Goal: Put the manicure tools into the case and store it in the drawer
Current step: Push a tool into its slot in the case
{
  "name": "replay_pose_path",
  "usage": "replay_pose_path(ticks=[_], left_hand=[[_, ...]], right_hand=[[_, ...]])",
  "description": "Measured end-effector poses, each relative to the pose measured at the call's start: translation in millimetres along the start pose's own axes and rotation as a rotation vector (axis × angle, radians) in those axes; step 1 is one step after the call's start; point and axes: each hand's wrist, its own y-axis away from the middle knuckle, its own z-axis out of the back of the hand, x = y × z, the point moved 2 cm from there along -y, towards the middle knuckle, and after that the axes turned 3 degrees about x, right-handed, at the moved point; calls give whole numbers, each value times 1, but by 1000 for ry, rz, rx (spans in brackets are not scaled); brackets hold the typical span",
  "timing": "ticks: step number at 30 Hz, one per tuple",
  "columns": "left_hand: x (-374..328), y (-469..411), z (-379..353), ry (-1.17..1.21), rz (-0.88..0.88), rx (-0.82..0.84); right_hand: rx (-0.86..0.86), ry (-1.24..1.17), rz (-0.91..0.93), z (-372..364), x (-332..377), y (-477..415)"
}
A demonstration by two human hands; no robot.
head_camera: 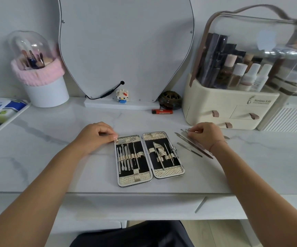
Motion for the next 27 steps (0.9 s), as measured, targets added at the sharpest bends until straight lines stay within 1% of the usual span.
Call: replay_pose_path(ticks=[6, 11, 13, 15, 17, 20, 22, 25, 27], left_hand=[[0, 0, 0, -1, -2, 0], [0, 1, -1, -9, 10, 5], [0, 1, 0, -17, 13, 4], [0, 0, 0, -28, 13, 2], [-1, 0, 0, -39, 18, 7], [-2, 1, 1, -44, 21, 5], [-3, 1, 1, -40, 21, 4], [-4, 1, 1, -45, 18, 7], [-4, 1, 1, -58, 14, 12]], right_hand=[[47, -136, -23, 2, 4, -3], [102, -421, -21, 16, 19, 2], [185, -521, 2, 21, 36, 5], [336, -651, 8, 17, 60, 9], [473, -728, 23, 5, 86, 12], [599, -784, 8, -23, 119, 15], [647, -745, 3, -40, 135, 17], [627, -601, 16, -57, 150, 17], [588, -562, -5, -64, 154, 15]])
